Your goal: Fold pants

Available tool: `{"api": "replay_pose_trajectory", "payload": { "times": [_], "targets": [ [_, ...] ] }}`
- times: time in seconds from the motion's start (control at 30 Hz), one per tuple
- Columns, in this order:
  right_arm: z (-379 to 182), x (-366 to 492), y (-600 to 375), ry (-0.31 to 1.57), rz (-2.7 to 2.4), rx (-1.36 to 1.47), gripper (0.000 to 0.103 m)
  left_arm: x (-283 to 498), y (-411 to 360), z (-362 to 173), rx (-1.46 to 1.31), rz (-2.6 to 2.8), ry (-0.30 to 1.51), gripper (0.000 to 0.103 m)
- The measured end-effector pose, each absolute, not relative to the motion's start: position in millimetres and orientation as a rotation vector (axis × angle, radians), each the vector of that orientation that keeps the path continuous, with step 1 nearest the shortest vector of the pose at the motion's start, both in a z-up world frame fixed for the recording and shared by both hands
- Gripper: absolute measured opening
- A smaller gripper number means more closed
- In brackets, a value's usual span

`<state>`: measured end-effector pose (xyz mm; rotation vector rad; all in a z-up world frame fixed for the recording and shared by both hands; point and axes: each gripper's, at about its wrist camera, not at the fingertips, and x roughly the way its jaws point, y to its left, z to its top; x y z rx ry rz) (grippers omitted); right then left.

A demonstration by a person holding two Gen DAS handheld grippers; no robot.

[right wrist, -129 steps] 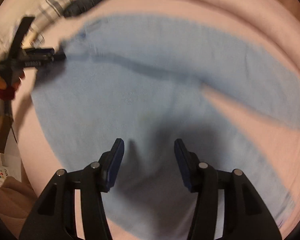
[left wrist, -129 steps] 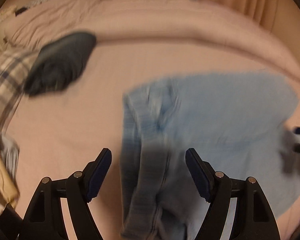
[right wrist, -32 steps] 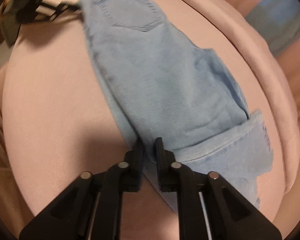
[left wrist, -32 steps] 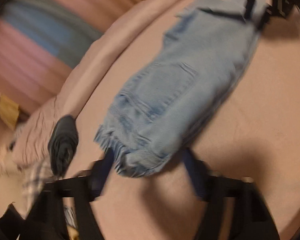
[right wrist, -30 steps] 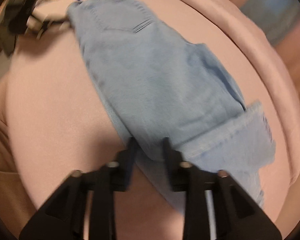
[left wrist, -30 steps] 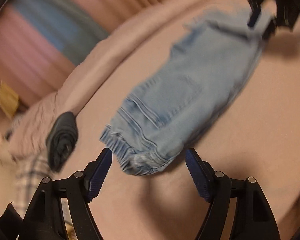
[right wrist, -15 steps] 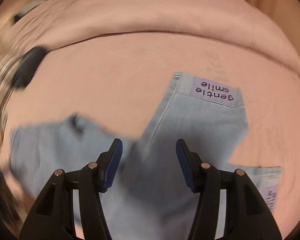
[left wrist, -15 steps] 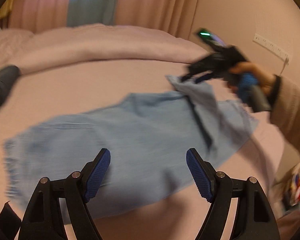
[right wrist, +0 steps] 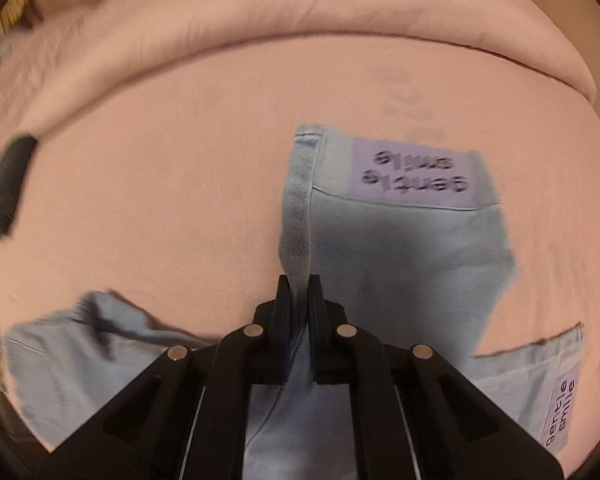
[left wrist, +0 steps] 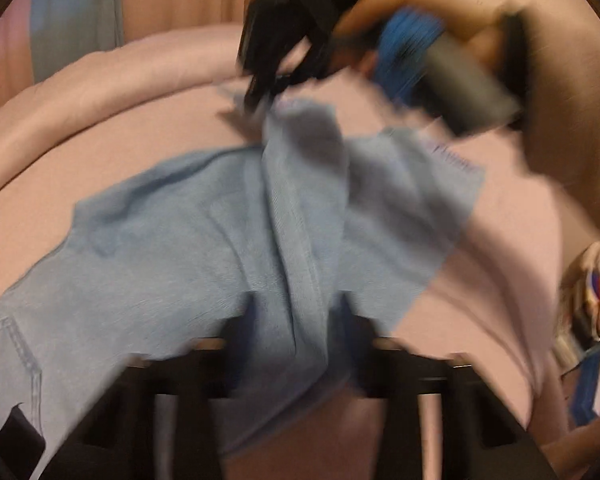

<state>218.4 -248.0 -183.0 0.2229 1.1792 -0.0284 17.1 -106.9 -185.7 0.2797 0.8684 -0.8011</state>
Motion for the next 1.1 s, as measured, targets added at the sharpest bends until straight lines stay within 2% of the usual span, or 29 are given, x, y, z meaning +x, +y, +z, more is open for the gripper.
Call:
{"api": "replay_pose_trajectory", "payload": {
  "times": [0.07, 0.2, 0.33, 0.43, 0.53, 0.63, 0.7, 0.77, 0.83, 0.93, 1.07, 1.1],
  "targets": [
    [-171, 209, -260, 1.144, -0.007, 0.282, 0.007, 18, -116, -189, 0.293, -0.788, 0.869, 0.007],
    [-145, 176, -287, 1.021, 0.04, 0.403, 0.007, 7, -113, -169, 0.267, -0.788, 0.814, 0.005],
    [-124, 97, -328, 0.822, 0.042, 0.55, 0.007, -15, -115, -153, 0.337, -0.803, 0.727, 0.005],
    [-148, 36, -363, 0.771, -0.023, 0.664, 0.008, -27, -130, -166, 0.424, -0.802, 0.733, 0.005],
    [-196, -26, -380, 0.839, -0.099, 0.773, 0.008, -31, -138, -180, 0.494, -0.796, 0.751, 0.005],
    [-235, -52, -390, 0.882, -0.108, 0.906, 0.011, -33, -144, -186, 0.525, -0.777, 0.763, 0.005],
    [-242, -62, -395, 0.851, -0.088, 0.969, 0.011, -33, -137, -188, 0.525, -0.766, 0.767, 0.005],
    [-241, -64, -394, 0.821, -0.082, 1.03, 0.015, -30, -137, -188, 0.534, -0.755, 0.76, 0.005],
    [-237, -64, -399, 0.792, -0.097, 1.048, 0.027, -31, -138, -189, 0.539, -0.747, 0.756, 0.005],
    [-227, -70, -411, 0.764, -0.137, 1.055, 0.034, -21, -134, -189, 0.517, -0.744, 0.762, 0.004],
    [-216, -78, -426, 0.742, -0.197, 1.052, 0.033, -13, -130, -179, 0.458, -0.74, 0.76, 0.004],
    [-215, -80, -429, 0.751, -0.219, 1.03, 0.022, -12, -127, -175, 0.436, -0.743, 0.765, 0.004]
  ]
}}
